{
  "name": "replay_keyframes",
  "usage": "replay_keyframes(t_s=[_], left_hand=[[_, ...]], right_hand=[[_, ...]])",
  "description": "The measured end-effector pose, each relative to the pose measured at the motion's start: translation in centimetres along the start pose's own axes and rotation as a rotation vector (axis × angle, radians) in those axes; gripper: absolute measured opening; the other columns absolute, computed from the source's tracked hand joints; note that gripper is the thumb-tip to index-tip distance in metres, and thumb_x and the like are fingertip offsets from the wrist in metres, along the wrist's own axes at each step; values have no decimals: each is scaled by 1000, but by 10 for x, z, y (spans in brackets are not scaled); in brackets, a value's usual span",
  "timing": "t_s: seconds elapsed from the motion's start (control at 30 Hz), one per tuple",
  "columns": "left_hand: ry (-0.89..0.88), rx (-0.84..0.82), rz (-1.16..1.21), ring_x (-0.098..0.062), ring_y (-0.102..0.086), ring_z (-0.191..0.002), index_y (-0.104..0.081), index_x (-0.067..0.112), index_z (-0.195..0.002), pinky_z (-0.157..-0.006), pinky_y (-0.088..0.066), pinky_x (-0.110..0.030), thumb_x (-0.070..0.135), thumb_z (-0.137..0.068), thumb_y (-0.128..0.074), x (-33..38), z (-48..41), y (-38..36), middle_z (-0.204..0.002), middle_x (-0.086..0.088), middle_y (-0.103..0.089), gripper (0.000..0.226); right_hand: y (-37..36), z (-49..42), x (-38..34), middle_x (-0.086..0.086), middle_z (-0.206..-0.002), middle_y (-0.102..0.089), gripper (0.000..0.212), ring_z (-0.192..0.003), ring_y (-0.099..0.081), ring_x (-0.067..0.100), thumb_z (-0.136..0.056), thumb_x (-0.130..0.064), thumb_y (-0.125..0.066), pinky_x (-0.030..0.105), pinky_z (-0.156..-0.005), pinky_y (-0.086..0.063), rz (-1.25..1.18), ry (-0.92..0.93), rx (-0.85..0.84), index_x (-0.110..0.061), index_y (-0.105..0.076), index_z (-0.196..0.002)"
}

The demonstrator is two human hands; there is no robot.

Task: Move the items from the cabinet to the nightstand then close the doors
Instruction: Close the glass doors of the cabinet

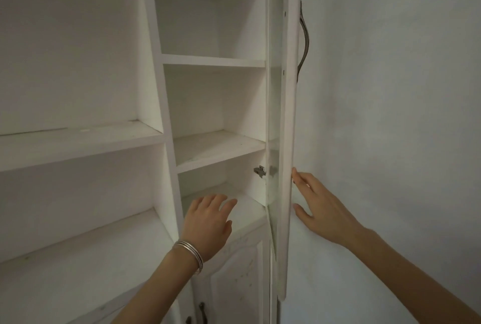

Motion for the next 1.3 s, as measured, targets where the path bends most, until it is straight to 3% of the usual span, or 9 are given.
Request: replay_keyframes(t_s=[0.1, 0.3, 0.43, 0.57, 0.8, 0.93, 1.03, 1.13, 1.3], left_hand=[[17, -2, -11, -24, -66, -83, -67, 19, -103, -70, -54, -37, 24, -53, -83, -18, 16, 5, -95, -1, -68, 53], [90, 0, -69, -26, -66, -85, -68, 17, -102, -72, -53, -39, 21, -52, -84, -61, 36, 15, -96, -4, -68, 53], [172, 6, -131, -27, -66, -87, -68, 16, -102, -73, -53, -41, 19, -53, -84, -97, 39, 22, -96, -5, -69, 52], [242, -12, -205, -28, -66, -87, -68, 16, -105, -73, -54, -42, 20, -53, -86, -130, 49, 21, -98, -6, -69, 55], [324, -41, -248, -29, -67, -86, -69, 15, -104, -72, -55, -43, 18, -52, -87, -144, 43, -3, -97, -8, -69, 55], [360, -44, -231, -28, -67, -86, -68, 15, -104, -72, -55, -42, 18, -53, -86, -139, 32, -14, -98, -7, -69, 54], [395, -40, -250, -29, -67, -87, -67, 15, -104, -73, -55, -43, 17, -55, -86, -141, 31, -13, -98, -8, -69, 53], [442, -37, -270, -29, -66, -88, -67, 15, -106, -74, -54, -44, 17, -57, -84, -146, 35, -10, -100, -9, -69, 52], [459, -64, -295, -28, -66, -89, -67, 15, -105, -73, -54, -43, 19, -56, -84, -148, 39, -13, -99, -8, -69, 52]], right_hand=[[-14, -17, -24, 13, -141, -35, 66, -123, -43, 24, -87, -17, -57, 28, -100, -37, 14, 34, -33, -2, -24, -143], [-55, -66, -77, 12, -149, -22, 66, -129, -35, 27, -88, -15, -51, 41, -104, -37, 36, 168, -103, -3, -19, -145], [-84, -103, -100, 9, -152, -17, 67, -127, -36, 26, -87, -15, -53, 36, -103, -33, 27, 236, -114, -4, -21, -145], [-104, -131, -113, 6, -153, -12, 70, -126, -38, 21, -88, -13, -56, 21, -100, -23, -10, 264, -97, -5, -17, -146], [-130, -153, -118, 5, -155, 11, 76, -140, -13, 23, -89, -11, -52, 30, -109, -24, -20, 408, -175, -6, -3, -147], [-132, -166, -116, 5, -156, 1, 68, -139, -12, 21, -88, -9, -51, 30, -109, -23, -29, 491, -164, -3, -15, -146], [-131, -174, -108, 11, -153, -18, 63, -134, -30, 27, -85, -8, -58, 31, -106, -29, -78, 503, -67, 0, -30, -141], [-130, -183, -101, 16, -148, -29, 72, -129, -39, 30, -76, -15, -73, 37, -100, -40, -56, 495, 21, 3, -38, -136], [-137, -196, -105, 22, -147, -27, 97, -138, -20, 34, -59, -28, -86, 46, -110, -19, 115, 537, 48, 6, -37, -135]])
Point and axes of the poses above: each hand's wrist, its own z-axis away from the middle knuckle, its own y-axis out of the back of the hand, x = y × z, the point moved 9 cm from there along -z, towards the middle knuckle
